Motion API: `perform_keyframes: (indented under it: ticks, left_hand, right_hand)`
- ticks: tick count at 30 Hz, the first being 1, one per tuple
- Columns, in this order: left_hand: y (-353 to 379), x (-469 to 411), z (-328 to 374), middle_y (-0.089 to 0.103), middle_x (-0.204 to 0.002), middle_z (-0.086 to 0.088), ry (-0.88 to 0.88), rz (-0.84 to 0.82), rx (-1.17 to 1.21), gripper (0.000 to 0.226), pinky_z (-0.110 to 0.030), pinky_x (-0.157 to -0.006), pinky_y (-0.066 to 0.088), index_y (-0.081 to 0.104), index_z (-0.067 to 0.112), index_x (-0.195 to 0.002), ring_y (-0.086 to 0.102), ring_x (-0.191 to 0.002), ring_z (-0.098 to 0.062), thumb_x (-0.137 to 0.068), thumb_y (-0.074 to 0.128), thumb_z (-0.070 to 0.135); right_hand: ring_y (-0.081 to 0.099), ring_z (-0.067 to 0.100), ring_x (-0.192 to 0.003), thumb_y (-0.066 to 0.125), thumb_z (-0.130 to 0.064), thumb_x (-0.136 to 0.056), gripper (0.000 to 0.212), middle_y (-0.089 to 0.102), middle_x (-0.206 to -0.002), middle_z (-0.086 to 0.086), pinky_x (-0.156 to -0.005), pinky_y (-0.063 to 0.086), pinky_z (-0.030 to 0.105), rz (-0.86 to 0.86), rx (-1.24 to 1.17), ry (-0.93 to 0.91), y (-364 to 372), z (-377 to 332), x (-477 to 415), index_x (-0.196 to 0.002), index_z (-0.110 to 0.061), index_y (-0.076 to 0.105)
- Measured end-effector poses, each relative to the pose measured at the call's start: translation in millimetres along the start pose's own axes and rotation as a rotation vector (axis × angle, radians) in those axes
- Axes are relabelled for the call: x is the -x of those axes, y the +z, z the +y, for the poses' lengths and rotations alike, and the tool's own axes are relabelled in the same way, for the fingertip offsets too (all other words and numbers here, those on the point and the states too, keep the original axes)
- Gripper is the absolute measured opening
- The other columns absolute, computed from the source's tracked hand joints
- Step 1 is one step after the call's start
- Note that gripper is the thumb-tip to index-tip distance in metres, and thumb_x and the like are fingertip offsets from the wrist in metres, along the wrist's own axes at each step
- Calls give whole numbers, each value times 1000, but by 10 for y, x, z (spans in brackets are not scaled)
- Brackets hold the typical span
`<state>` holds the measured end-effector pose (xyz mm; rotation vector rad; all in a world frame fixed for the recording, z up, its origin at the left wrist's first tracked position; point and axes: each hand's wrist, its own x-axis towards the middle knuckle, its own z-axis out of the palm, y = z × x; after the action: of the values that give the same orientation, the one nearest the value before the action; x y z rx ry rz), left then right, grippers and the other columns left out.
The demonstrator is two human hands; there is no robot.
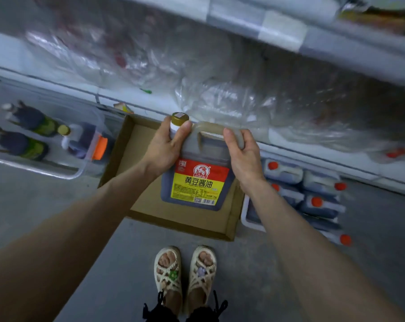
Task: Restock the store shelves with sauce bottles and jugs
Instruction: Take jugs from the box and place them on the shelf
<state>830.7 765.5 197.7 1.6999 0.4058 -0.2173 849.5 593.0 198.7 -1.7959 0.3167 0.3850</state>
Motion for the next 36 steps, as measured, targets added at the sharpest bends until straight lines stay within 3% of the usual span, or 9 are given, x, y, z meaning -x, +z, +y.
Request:
perform_keyframes:
  ticks: [6,9,11,13,16,20,23,28,36]
  left_hand:
    - [-33,552,1915,66,-96,9,170,36,-8,24,-19,-82,49,56,23,-105,63,-86,2,-95,53,44]
    - [0,888,2865,63,-92,17,279,1,18,23,-3,-66,43,56,25,-108,59,-77,17,-95,52,43]
    - [37,1084,3425,63,-92,17,350,-17,31,26,-2,-63,42,56,23,-110,59,-75,18,-95,53,44]
    - [89,1226,3908,65,-92,15,422,-27,42,27,-3,-64,42,57,21,-109,60,-73,15,-94,54,43]
    - [206,1434,4568,67,-94,15,512,-61,57,26,-8,-70,46,57,22,-108,62,-82,5,-94,55,44]
    - [492,1699,5288,66,-100,13,605,-74,48,29,-22,-82,51,57,30,-106,63,-91,-3,-90,55,54]
    - [815,1830,5714,65,-90,12,722,-48,47,18,-14,-72,48,57,22,-98,61,-82,-3,-95,55,39]
    - [1475,1838,6145,68,-90,8,741,-27,81,24,-34,-84,49,57,20,-93,63,-84,-10,-93,57,44]
    - [2537,1580,6490,66,-85,8,731,21,96,24,-12,-57,46,55,18,-98,65,-72,0,-93,55,42]
  right_hand:
    - [65,2,-70,58,-39,-93,25,66,-99,2,-58,52,19,82,-67,-125,-788,-1769,731,-107,-18,58]
    - [59,6,-100,58,-47,-92,49,54,-123,-6,-75,47,21,167,-71,-198,-1167,-2600,1105,-131,-18,51]
    - [60,5,-96,59,-51,-89,50,58,-116,0,-75,47,21,220,-63,-283,-1431,-3064,1327,-121,-13,56]
    - [60,3,-77,58,-42,-93,30,63,-96,6,-69,50,25,251,-19,-365,-1697,-3487,1560,-98,-12,59]
    - [65,24,-87,60,-46,-91,37,67,-96,12,-78,53,43,297,-39,-433,-2100,-4016,1868,-96,-9,58]
    - [65,32,-93,57,-43,-93,35,66,-101,17,-79,54,46,331,-62,-530,-2662,-4506,2121,-99,-9,58]
    - [64,18,-82,55,-39,-95,24,65,-87,2,-68,53,30,371,-50,-619,-3111,-4774,2235,-93,-16,59]
    - [61,10,-71,53,-36,-97,21,64,-87,1,-51,48,17,341,-54,-689,-3902,-4970,2220,-95,-15,57]
    - [64,9,-79,53,-40,-94,14,64,-91,-5,-57,51,15,289,-20,-731,-4985,-5023,1690,-91,-27,55]
